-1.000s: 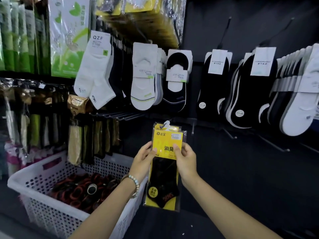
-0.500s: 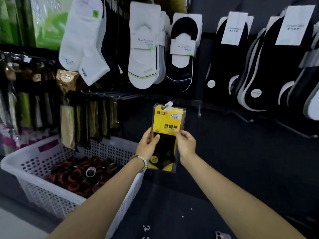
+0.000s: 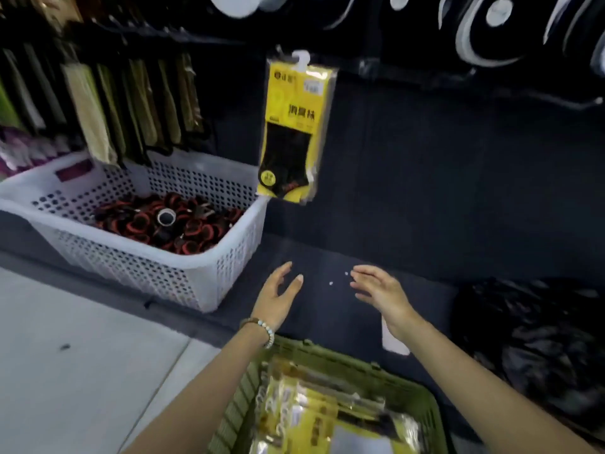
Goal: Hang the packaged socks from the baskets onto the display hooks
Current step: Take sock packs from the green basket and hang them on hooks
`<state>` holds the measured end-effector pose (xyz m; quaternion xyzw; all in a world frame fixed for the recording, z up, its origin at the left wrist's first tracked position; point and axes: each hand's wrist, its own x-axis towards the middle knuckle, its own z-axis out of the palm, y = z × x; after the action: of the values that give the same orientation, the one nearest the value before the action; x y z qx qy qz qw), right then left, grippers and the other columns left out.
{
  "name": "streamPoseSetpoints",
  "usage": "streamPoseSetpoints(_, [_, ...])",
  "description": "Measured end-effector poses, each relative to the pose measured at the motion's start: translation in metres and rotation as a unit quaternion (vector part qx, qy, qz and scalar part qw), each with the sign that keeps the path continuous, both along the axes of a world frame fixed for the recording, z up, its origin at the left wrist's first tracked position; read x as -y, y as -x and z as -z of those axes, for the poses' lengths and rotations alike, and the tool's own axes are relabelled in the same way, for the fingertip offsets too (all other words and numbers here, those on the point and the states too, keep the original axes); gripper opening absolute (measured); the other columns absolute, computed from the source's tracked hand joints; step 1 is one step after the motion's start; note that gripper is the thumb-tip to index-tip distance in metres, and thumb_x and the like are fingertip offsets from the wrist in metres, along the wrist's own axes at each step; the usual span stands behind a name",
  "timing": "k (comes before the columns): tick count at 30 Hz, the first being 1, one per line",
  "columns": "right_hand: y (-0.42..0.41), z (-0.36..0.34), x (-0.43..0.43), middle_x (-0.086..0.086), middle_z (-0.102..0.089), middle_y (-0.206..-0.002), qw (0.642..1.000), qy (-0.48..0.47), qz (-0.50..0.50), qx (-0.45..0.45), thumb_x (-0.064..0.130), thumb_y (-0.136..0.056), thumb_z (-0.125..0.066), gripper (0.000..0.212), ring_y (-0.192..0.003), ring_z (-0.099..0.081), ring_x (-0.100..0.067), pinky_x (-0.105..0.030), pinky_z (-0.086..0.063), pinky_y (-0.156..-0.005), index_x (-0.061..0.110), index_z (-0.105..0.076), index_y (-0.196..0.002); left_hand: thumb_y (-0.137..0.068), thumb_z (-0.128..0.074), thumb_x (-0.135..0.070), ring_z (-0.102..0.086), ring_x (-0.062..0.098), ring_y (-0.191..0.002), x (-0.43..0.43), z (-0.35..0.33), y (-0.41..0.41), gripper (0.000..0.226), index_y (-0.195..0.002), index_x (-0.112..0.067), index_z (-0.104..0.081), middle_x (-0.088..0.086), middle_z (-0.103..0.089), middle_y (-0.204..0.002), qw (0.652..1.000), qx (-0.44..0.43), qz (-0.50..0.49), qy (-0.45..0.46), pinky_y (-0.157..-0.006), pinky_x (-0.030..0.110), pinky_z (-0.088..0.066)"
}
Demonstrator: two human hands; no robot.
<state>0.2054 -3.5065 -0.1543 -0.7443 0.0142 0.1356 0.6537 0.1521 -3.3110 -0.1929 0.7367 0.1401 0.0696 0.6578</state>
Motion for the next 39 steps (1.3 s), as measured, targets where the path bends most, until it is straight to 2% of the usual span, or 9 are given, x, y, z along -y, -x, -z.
streamPoseSetpoints(6, [0.086, 0.122, 0.074, -0.009, -0.064, -0.089, 0.983, 0.155, -0.047, -0.089, 0.003, -0.087, -0.065, 0.021, -0.073, -0.059, -0.008, -0.005, -0.045, -0.06, -0.006, -0.064, -0.106, -0.09, -0.059, -0.018, -0.052, 0.024, -0.113, 0.057, 0.093, 0.085, 0.042, -0.129, -0.006, -0.05, 0.012, -0.054, -0.127, 0.987, -0.162, 0.0, 0.012, -0.088, 0.025, -0.041])
streamPoseSetpoints(15, [0.117, 0.182, 0.113, 0.0, -0.042, -0.143, 0.873, 0.42, -0.248, -0.003, 0.049, -0.073, -0.076, 0.078, -0.134, -0.036, -0.023, -0.035, -0.033, -0.108, 0.027, -0.041, -0.139, -0.089, -0.058, -0.034, -0.045, 0.026, -0.124, 0.052, 0.156, 0.143, 0.065, -0.143, -0.009, -0.031, 0.013, -0.041, -0.142, 0.924, -0.35, 0.122, -0.092, -0.095, 0.028, -0.038])
streamPoseSetpoints(19, [0.115, 0.191, 0.107, -0.003, -0.038, -0.148, 0.829, 0.482, -0.283, 0.001, 0.054, -0.07, -0.076, 0.086, -0.135, -0.037, -0.023, -0.034, -0.034, -0.104, 0.022, -0.037, -0.139, -0.091, -0.057, -0.031, -0.047, 0.027, -0.121, 0.059, 0.158, 0.14, 0.062, -0.143, -0.013, -0.03, 0.013, -0.042, -0.14, 0.925, -0.35, 0.119, -0.091, -0.09, 0.029, -0.042])
streamPoseSetpoints(24, [0.102, 0.185, 0.107, 0.003, -0.06, -0.126, 0.885, 0.389, -0.253, -0.043, 0.042, -0.068, -0.083, 0.049, -0.117, -0.055, -0.015, -0.024, -0.04, -0.079, 0.027, -0.053, -0.104, -0.088, -0.061, -0.029, -0.047, 0.014, -0.102, 0.059, 0.155, 0.139, 0.064, -0.143, -0.02, -0.03, 0.01, -0.037, -0.144, 0.936, -0.333, 0.104, -0.051, -0.06, 0.015, -0.044])
streamPoseSetpoints(28, [0.094, 0.166, 0.108, 0.004, -0.065, -0.114, 0.928, 0.321, -0.185, -0.036, 0.034, -0.071, -0.083, 0.048, -0.11, -0.06, -0.014, -0.025, -0.046, -0.087, 0.02, -0.064, -0.114, -0.078, -0.073, -0.026, -0.039, 0.018, -0.122, 0.063, 0.139, 0.129, 0.089, -0.147, -0.023, -0.016, 0.006, -0.023, -0.153, 0.955, -0.295, 0.002, 0.034, -0.073, 0.026, -0.056])
streamPoseSetpoints(31, [0.09, 0.138, 0.106, 0.008, -0.068, -0.098, 0.976, 0.174, -0.125, -0.031, 0.022, -0.077, -0.079, 0.033, -0.097, -0.063, -0.01, -0.019, -0.046, -0.081, 0.014, -0.068, -0.106, -0.068, -0.078, -0.041, -0.037, 0.028, -0.132, 0.066, 0.117, 0.114, 0.11, -0.149, -0.02, -0.005, 0.008, -0.026, -0.151, 0.935, -0.318, -0.057, 0.147, -0.102, 0.045, -0.04])
streamPoseSetpoints(34, [0.093, 0.109, 0.094, -0.002, -0.07, -0.095, 0.992, 0.039, -0.11, -0.043, 0.013, -0.083, -0.072, 0.032, -0.085, -0.064, -0.011, -0.024, -0.05, -0.078, 0.001, -0.063, -0.111, -0.066, -0.073, -0.043, -0.059, 0.018, -0.105, 0.072, 0.09, 0.103, 0.076, -0.133, -0.02, -0.044, 0.007, -0.056, -0.131, 0.934, -0.241, 0.018, 0.264, -0.088, 0.035, -0.047])
streamPoseSetpoints(36, [0.098, 0.097, 0.083, -0.004, -0.069, -0.101, 0.991, 0.018, -0.131, -0.031, 0.011, -0.087, -0.068, 0.03, -0.088, -0.066, -0.01, -0.022, -0.052, -0.079, 0.005, -0.058, -0.114, -0.08, -0.067, -0.031, -0.063, 0.015, -0.098, 0.074, 0.074, 0.099, 0.039, -0.117, -0.023, -0.056, 0.005, -0.064, -0.121, 0.963, -0.129, 0.044, 0.231, -0.087, 0.033, -0.047])
streamPoseSetpoints(39, [0.105, 0.089, 0.069, 0.005, -0.064, -0.109, 0.988, 0.031, -0.153, 0.019, 0.004, -0.086, -0.066, 0.035, -0.094, -0.061, 0.009, -0.012, -0.048, -0.082, 0.013, -0.048, -0.115, -0.089, -0.059, -0.016, -0.06, 0.006, -0.106, 0.069, 0.059, 0.098, 0.032, -0.119, -0.025, -0.05, -0.005, -0.064, -0.117, 0.989, 0.002, 0.092, 0.115, -0.089, 0.024, -0.05])
